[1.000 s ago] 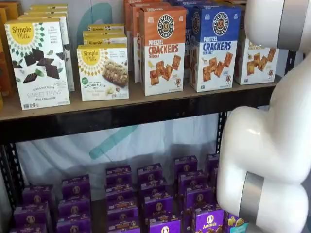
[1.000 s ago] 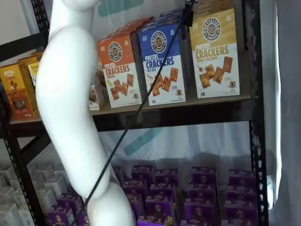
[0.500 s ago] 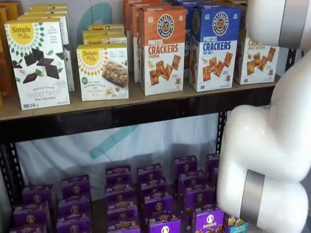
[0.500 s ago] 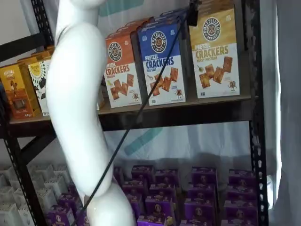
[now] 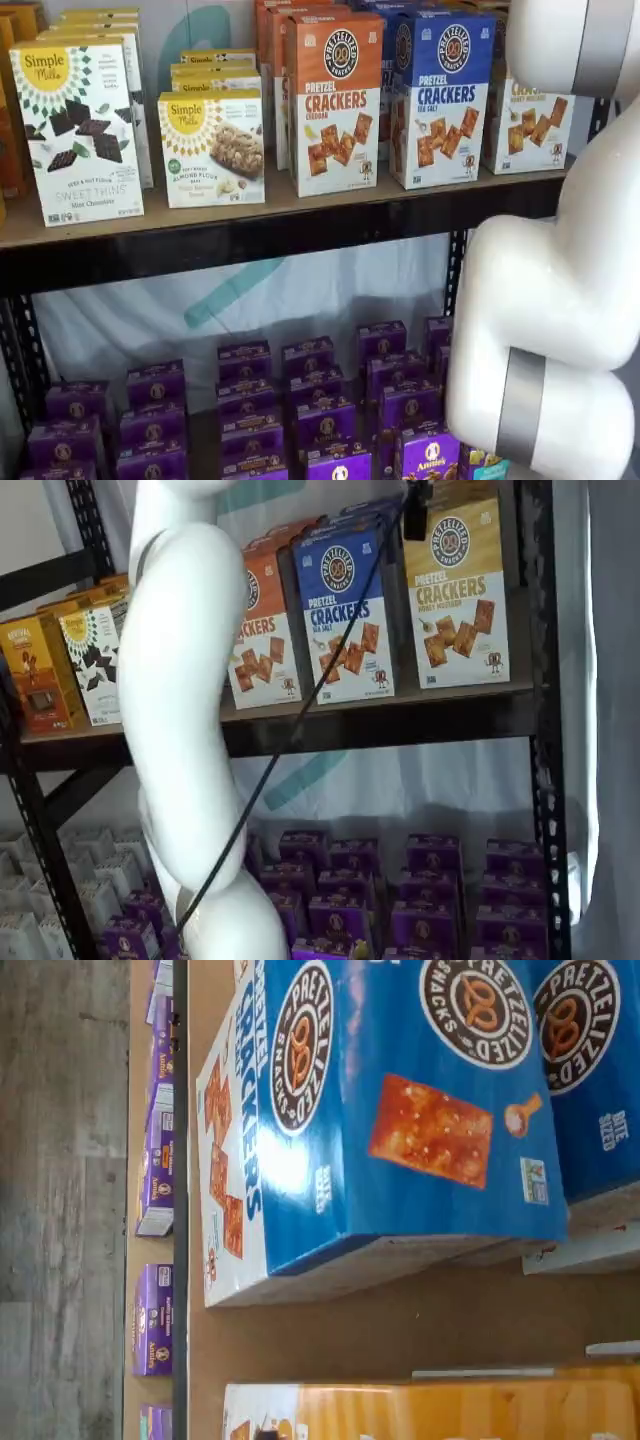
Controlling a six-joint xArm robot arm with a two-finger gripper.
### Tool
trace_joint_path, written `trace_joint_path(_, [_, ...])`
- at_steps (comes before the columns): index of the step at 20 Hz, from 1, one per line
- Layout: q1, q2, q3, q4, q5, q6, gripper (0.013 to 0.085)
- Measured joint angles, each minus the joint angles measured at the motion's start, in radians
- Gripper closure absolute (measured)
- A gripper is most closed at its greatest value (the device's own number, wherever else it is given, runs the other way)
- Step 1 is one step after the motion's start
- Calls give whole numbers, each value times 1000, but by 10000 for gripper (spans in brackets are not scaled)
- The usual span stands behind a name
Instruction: Retrieve the yellow and white box located on the top shelf, the sixth one from the left
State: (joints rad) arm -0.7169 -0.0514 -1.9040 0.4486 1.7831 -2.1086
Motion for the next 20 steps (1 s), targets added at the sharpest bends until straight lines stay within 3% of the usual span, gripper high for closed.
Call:
trace_joint_path(7, [20, 10, 6, -17, -37, 1, 130])
trace_joint_path(17, [60, 72, -89, -124, 28, 7, 130])
trace_joint_path(20, [66, 83, -106, -137, 38, 9, 130])
